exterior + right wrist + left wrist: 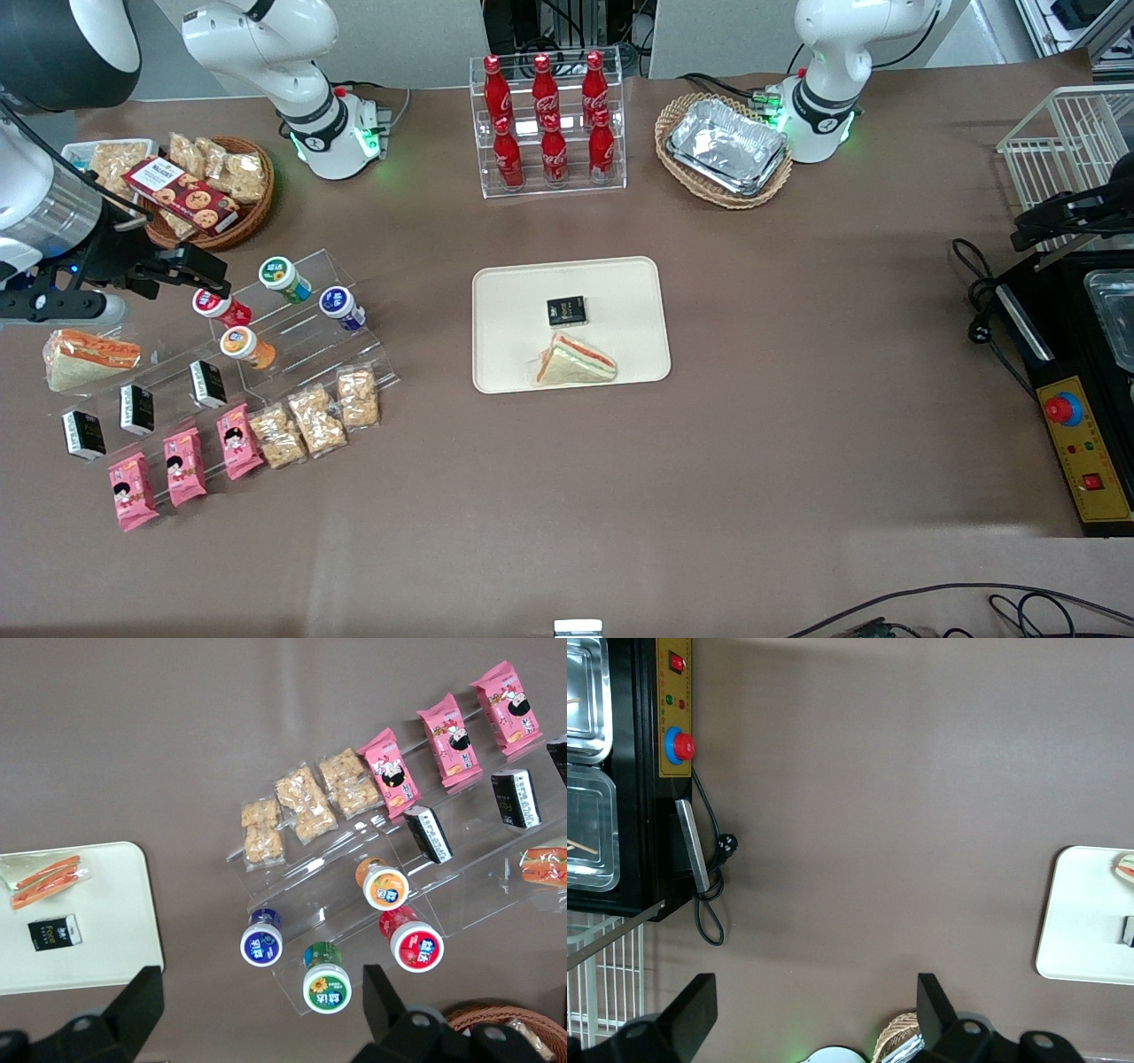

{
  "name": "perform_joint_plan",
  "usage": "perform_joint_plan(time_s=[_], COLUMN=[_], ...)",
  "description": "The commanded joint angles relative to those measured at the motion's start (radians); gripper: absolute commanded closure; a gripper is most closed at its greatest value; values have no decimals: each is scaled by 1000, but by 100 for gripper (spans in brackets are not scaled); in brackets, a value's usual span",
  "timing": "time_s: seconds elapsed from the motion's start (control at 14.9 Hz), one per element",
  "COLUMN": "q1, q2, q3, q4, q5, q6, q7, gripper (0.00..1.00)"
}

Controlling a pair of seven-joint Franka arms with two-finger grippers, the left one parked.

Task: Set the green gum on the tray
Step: 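Move the right gripper toward the green-labelled bottle on the acrylic rack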

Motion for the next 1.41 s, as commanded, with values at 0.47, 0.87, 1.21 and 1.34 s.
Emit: perform_joint_plan(time_s=[0.47, 0.87, 1.21, 1.34], q1=[-2, -3, 6, 15], q2=[2, -85, -240, -259], q3=[0, 2, 3, 3], q4=[-8, -113, -418, -487], q5=[17, 6, -39, -68], q6=[-28, 4, 191, 234], q7=[14, 13, 8, 3], gripper=[0, 0, 0, 0])
